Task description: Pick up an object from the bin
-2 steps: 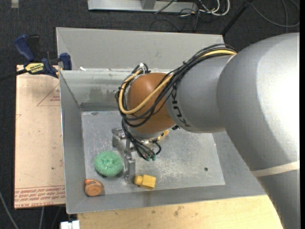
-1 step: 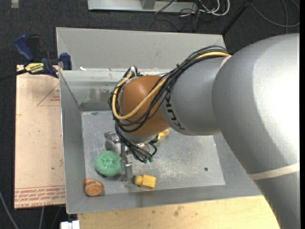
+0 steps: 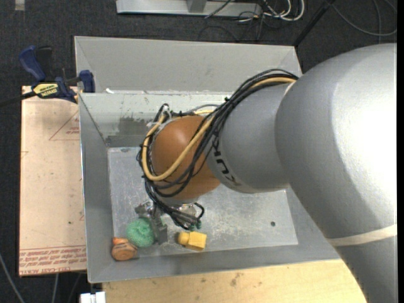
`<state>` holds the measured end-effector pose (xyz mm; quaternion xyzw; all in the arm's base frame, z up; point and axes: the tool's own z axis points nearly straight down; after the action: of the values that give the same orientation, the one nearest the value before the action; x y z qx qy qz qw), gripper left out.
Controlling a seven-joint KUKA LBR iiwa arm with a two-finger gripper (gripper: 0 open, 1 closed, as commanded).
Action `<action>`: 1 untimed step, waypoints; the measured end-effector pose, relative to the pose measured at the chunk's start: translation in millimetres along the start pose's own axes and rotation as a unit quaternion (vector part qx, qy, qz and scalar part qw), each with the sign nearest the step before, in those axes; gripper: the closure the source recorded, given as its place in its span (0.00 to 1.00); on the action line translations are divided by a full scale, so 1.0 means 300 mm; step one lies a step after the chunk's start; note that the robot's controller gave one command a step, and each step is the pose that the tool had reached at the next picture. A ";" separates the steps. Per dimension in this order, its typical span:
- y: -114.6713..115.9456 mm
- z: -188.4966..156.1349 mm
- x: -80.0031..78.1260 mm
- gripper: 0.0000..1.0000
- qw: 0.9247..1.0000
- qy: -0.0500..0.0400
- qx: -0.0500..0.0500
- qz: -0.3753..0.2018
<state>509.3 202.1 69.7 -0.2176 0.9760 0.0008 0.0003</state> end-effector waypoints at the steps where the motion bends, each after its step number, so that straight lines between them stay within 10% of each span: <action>1: 0.000 0.000 0.000 1.00 1.000 0.000 0.000 0.000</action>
Offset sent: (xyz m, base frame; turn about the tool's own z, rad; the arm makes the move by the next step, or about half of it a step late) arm 0.0357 -0.0362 0.2335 -0.0182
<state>509.3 202.0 69.7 -0.2174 0.9761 0.0008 0.0001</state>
